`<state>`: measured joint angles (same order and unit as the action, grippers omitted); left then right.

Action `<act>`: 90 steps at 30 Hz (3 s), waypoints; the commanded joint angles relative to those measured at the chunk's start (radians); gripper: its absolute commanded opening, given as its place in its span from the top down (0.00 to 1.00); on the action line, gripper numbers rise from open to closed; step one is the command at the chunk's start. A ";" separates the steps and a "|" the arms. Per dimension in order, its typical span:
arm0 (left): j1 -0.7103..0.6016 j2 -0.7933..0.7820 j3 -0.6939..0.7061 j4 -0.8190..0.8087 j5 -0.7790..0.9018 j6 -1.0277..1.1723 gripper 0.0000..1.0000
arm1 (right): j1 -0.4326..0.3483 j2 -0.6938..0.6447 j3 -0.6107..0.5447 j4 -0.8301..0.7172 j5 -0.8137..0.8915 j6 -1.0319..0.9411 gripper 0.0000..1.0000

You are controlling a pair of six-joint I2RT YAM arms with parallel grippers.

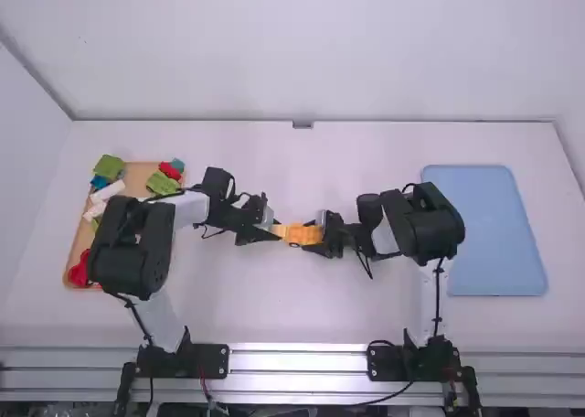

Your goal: Assemble lego blocks to make yellow taxi

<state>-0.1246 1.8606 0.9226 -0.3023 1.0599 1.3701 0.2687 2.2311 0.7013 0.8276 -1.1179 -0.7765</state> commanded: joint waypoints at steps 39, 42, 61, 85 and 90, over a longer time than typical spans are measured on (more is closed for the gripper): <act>-0.138 -0.009 -0.117 0.406 -0.152 -0.374 0.98 | -0.013 0.015 0.109 -0.283 -0.063 -0.254 0.32; -0.137 -0.009 -0.119 0.409 -0.172 -0.383 0.98 | -0.013 0.015 0.102 -0.283 -0.063 -0.253 0.39; -0.167 0.004 -0.119 0.413 -0.183 -0.387 0.98 | 0.002 0.015 0.095 -0.286 -0.061 -0.246 0.45; -0.176 0.010 -0.119 0.409 -0.291 -0.439 0.98 | 0.001 0.015 0.095 -0.287 -0.064 -0.246 0.45; -0.176 0.010 -0.119 0.408 -0.291 -0.439 0.93 | 0.001 0.015 0.096 -0.287 -0.064 -0.246 0.44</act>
<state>-0.2928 1.8606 0.8116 0.1173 0.7837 0.9386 0.2665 2.2307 0.8093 0.5461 -1.1790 -1.0229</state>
